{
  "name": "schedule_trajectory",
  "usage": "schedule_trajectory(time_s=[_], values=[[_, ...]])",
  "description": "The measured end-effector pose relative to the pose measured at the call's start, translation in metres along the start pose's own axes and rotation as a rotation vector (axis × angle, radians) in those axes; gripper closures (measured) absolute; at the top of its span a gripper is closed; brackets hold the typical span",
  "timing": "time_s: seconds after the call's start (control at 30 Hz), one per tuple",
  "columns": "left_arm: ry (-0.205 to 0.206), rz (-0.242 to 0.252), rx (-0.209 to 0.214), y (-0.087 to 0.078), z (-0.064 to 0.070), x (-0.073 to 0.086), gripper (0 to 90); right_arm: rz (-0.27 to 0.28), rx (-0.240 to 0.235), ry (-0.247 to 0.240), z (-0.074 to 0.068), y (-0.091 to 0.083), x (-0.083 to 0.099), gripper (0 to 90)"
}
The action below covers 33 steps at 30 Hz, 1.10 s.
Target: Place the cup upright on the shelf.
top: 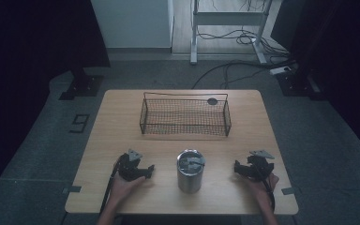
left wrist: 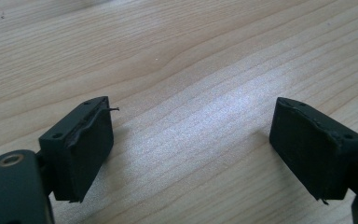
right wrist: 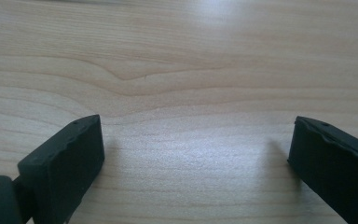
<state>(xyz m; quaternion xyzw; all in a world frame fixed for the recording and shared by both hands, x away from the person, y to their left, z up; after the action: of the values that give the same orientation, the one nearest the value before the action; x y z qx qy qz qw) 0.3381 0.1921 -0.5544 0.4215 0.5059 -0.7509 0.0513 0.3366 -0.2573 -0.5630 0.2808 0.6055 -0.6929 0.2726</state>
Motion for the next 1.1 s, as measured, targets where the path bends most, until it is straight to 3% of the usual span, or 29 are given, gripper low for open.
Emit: schedule_trajectory(time_s=[0.43,0.63,0.9,1.1], values=[[-0.021,0.003,-0.020,-0.004,-0.001,0.002,14.4,0.000,0.004,0.002,0.002,-0.001,0.001,2.4],[-0.017,0.070,-0.016,-0.017,0.005,-0.002,14.3,0.001,0.004,0.001,0.002,-0.001,0.001,2.6],[0.027,0.117,0.043,-0.031,0.023,-0.007,12.1,0.006,0.006,0.005,0.002,-0.003,0.003,4.5],[0.054,0.184,0.087,-0.045,0.039,-0.012,11.1,0.005,0.009,0.008,0.002,-0.003,0.003,4.5]])
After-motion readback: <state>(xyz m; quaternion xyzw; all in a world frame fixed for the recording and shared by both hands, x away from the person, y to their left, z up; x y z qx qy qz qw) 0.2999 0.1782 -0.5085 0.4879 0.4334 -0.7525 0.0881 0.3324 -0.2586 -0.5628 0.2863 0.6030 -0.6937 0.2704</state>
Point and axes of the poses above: each handheld gripper's, and its own axes: y roughly forward along the jaws, x roughly out of its underside, z roughly to its right, the point moved 1 cm from there along y, roughly forward along the jaws, and after that the axes turned 10 degrees about x, right-handed, at the moved point
